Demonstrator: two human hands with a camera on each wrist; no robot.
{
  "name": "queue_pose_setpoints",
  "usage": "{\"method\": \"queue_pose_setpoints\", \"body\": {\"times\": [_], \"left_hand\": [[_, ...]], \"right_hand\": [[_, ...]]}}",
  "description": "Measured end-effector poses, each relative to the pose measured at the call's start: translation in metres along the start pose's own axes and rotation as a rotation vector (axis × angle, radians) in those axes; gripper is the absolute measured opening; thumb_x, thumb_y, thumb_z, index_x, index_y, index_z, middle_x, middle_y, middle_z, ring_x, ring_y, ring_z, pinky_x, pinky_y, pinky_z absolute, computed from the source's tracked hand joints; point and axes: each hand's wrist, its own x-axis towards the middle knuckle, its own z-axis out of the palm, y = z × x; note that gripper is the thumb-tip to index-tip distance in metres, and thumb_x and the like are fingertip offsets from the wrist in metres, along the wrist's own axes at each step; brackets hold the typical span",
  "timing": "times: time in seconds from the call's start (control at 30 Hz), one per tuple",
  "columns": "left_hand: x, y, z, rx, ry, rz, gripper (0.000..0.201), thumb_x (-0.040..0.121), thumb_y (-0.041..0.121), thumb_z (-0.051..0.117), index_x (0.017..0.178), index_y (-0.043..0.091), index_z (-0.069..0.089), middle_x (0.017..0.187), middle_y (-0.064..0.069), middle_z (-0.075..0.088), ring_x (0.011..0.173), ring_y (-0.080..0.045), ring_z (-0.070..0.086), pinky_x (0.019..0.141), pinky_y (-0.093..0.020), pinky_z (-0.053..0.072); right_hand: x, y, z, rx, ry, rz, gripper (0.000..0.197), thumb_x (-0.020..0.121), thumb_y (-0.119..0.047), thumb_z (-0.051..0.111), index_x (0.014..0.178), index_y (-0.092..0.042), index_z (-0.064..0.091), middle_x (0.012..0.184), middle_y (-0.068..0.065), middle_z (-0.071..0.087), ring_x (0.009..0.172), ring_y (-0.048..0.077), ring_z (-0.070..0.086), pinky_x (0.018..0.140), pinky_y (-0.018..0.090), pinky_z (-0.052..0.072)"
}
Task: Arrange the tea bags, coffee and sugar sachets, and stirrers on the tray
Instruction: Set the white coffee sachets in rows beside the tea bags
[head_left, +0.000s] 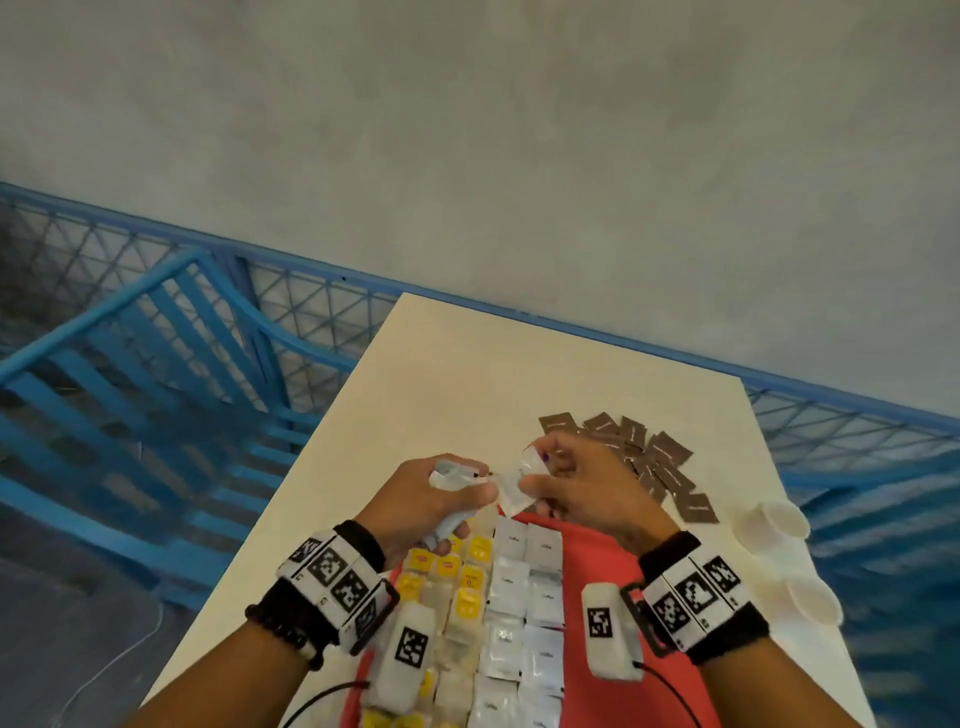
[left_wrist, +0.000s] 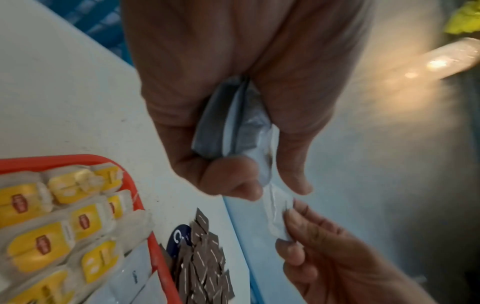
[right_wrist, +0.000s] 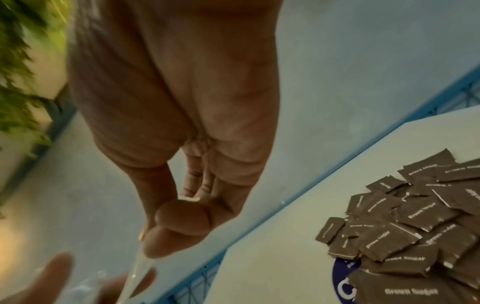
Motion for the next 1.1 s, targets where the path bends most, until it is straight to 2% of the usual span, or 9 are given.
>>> {"method": "queue_pose_setpoints", "body": {"times": [0.13,0.27,0.37,0.47,0.53,0.63,0.8,0.93,1.1], "left_hand": [[-0.039,-0.013,0.027,0.158,-0.092,0.087,0.033,0.086,0.034,0.077,0.088,0.002,0.069,0.07,-0.033,0.054,0.059,-0.028,0.057,0.043,-0.024,0.039],[-0.078,-0.037,0.044,0.235,-0.102,0.05,0.027,0.09,0.03,0.072,0.082,0.005,0.072,0.071,-0.013,0.069,0.056,-0.024,0.062,0.044,-0.025,0.042],[-0.099,-0.052,0.054,0.187,-0.088,0.008,0.031,0.09,0.029,0.072,0.085,-0.001,0.07,0.072,-0.008,0.07,0.055,-0.023,0.06,0.044,-0.024,0.042],[-0.108,-0.061,0.058,0.124,-0.062,-0.028,0.03,0.088,0.028,0.074,0.089,-0.001,0.07,0.08,-0.013,0.072,0.057,-0.026,0.06,0.044,-0.024,0.041],[-0.111,-0.064,0.061,0.157,-0.076,-0.033,0.026,0.088,0.028,0.074,0.087,0.002,0.071,0.08,-0.013,0.073,0.056,-0.024,0.061,0.043,-0.025,0.041],[-0.115,-0.066,0.064,0.194,-0.111,-0.061,0.024,0.089,0.027,0.073,0.085,0.004,0.071,0.072,-0.007,0.071,0.052,-0.02,0.059,0.043,-0.024,0.039],[-0.115,-0.075,0.056,0.079,-0.084,-0.097,0.024,0.088,0.025,0.073,0.089,0.001,0.071,0.075,-0.01,0.07,0.056,-0.023,0.058,0.042,-0.023,0.039],[-0.112,-0.084,0.058,-0.071,-0.023,-0.164,0.032,0.084,0.027,0.075,0.096,-0.002,0.071,0.08,-0.012,0.071,0.057,-0.022,0.059,0.043,-0.023,0.039],[-0.108,-0.092,0.066,-0.045,-0.03,-0.203,0.029,0.084,0.026,0.078,0.091,-0.001,0.073,0.084,-0.017,0.072,0.057,-0.025,0.06,0.042,-0.022,0.039]], "right_hand": [[-0.066,0.001,0.014,0.048,0.034,-0.035,0.02,0.085,-0.012,0.077,0.097,0.001,0.07,0.072,0.015,0.07,0.057,0.015,0.065,0.052,0.022,0.049],[-0.11,0.027,0.025,0.063,0.143,-0.031,0.015,0.085,-0.018,0.077,0.082,-0.004,0.075,0.061,0.008,0.068,0.05,0.011,0.058,0.049,0.021,0.045],[-0.123,0.046,0.032,0.003,0.281,-0.097,0.023,0.079,-0.03,0.082,0.07,-0.011,0.072,0.061,0.002,0.067,0.051,0.006,0.052,0.05,0.02,0.042],[-0.127,0.054,0.039,0.007,0.3,-0.148,0.026,0.082,-0.04,0.077,0.078,-0.015,0.072,0.065,-0.009,0.066,0.057,0.002,0.052,0.055,0.016,0.041],[-0.128,0.055,0.044,0.012,0.185,-0.165,0.024,0.086,-0.041,0.074,0.085,-0.018,0.075,0.073,0.001,0.071,0.063,0.008,0.059,0.061,0.024,0.047],[-0.13,0.058,0.048,-0.005,0.131,-0.168,0.018,0.088,-0.031,0.073,0.078,-0.017,0.076,0.067,0.009,0.069,0.058,0.011,0.055,0.058,0.029,0.044],[-0.136,0.071,0.049,0.276,0.32,-0.03,0.028,0.093,-0.034,0.067,0.083,-0.009,0.074,0.066,-0.001,0.064,0.061,0.006,0.054,0.057,0.023,0.042],[-0.154,0.081,0.063,0.278,0.203,0.052,0.023,0.086,-0.035,0.074,0.091,-0.012,0.073,0.081,0.006,0.072,0.066,0.008,0.06,0.059,0.021,0.045],[-0.146,0.1,0.068,0.344,0.204,0.106,0.018,0.088,-0.025,0.075,0.085,-0.008,0.072,0.072,0.0,0.065,0.065,0.009,0.059,0.058,0.022,0.044]]}}
